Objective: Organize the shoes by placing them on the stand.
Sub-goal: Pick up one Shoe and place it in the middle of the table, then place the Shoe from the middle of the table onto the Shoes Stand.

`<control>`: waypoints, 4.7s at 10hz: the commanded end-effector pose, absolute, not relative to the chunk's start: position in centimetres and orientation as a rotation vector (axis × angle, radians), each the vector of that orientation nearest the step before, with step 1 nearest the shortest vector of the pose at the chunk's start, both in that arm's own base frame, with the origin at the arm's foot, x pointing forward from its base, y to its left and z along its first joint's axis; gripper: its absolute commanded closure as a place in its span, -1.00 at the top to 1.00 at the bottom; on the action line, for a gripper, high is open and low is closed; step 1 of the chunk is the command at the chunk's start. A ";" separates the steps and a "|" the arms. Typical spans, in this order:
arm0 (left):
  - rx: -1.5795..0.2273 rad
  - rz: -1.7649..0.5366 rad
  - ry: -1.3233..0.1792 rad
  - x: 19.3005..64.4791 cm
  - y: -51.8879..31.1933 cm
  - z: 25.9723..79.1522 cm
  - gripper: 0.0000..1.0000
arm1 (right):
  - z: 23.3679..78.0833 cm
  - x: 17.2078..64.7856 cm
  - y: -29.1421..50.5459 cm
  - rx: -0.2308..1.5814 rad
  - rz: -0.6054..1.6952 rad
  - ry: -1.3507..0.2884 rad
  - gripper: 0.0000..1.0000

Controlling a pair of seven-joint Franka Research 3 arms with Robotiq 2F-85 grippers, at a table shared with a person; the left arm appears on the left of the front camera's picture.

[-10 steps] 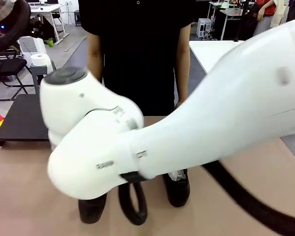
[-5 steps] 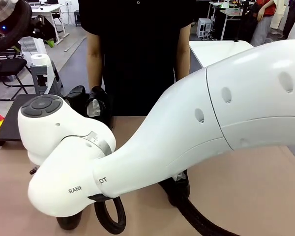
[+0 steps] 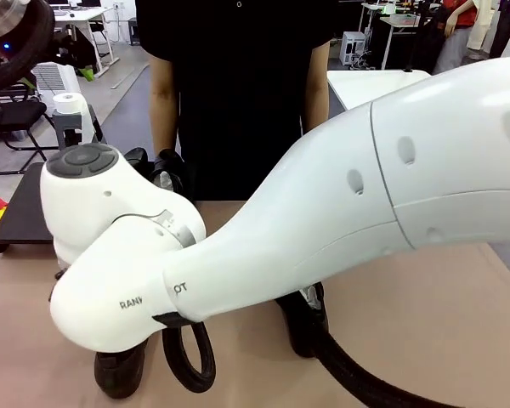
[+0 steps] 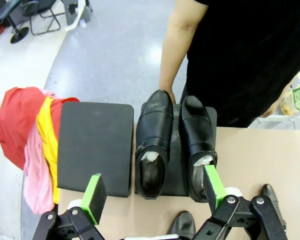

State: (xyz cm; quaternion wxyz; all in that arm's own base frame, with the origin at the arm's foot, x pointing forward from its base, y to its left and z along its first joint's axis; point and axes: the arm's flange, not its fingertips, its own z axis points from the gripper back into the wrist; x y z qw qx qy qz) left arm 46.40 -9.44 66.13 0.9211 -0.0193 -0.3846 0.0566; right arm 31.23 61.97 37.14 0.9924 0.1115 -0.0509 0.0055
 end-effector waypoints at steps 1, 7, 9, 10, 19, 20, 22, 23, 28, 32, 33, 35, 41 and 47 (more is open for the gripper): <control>-0.036 0.111 -0.786 46.5 -9.4 66.3 1.00 | 39.0 30.8 59.3 0.284 0.003 -0.056 1.00; -0.036 0.111 -0.786 46.5 -9.4 66.3 1.00 | 40.6 30.4 56.3 0.338 0.052 0.020 1.00; -0.036 0.111 -0.786 46.5 -9.4 66.3 1.00 | 40.9 30.9 58.4 0.313 0.006 -0.027 1.00; -0.036 0.111 -0.786 46.5 -9.4 66.3 1.00 | 40.9 30.9 58.4 0.313 0.006 -0.027 1.00; -0.036 0.111 -0.786 46.5 -9.4 66.3 1.00 | 46.0 31.1 51.6 0.196 0.010 -0.159 1.00; -0.036 0.111 -0.786 46.5 -9.4 66.3 1.00 | 47.9 31.6 48.2 0.134 -0.062 -0.211 1.00; -0.040 0.116 -0.790 46.4 -9.4 66.1 1.00 | 49.8 32.6 42.0 0.083 -0.135 -0.225 1.00; -0.037 0.141 -0.757 45.5 -9.6 65.9 1.00 | 49.7 33.3 39.5 0.062 -0.177 -0.203 1.00; -0.030 0.264 -0.488 39.0 -14.1 65.1 1.00 | 50.2 35.0 35.7 0.065 -0.263 -0.210 1.00; -0.156 0.298 -0.281 32.3 -11.3 57.9 1.00 | 50.2 35.0 35.7 0.065 -0.263 -0.210 1.00; -0.155 0.316 -0.241 30.7 -9.9 57.0 1.00 | 50.2 35.0 35.7 0.065 -0.263 -0.210 1.00; -0.115 0.311 -0.195 30.5 -9.2 56.4 1.00 | 50.2 35.0 35.7 0.065 -0.263 -0.210 1.00; -0.129 0.022 0.049 28.3 -7.9 47.6 1.00 | 50.2 35.0 35.7 0.065 -0.263 -0.210 1.00; -0.152 -0.099 0.121 29.3 -7.4 44.2 1.00 | 50.2 35.0 35.7 0.065 -0.263 -0.210 1.00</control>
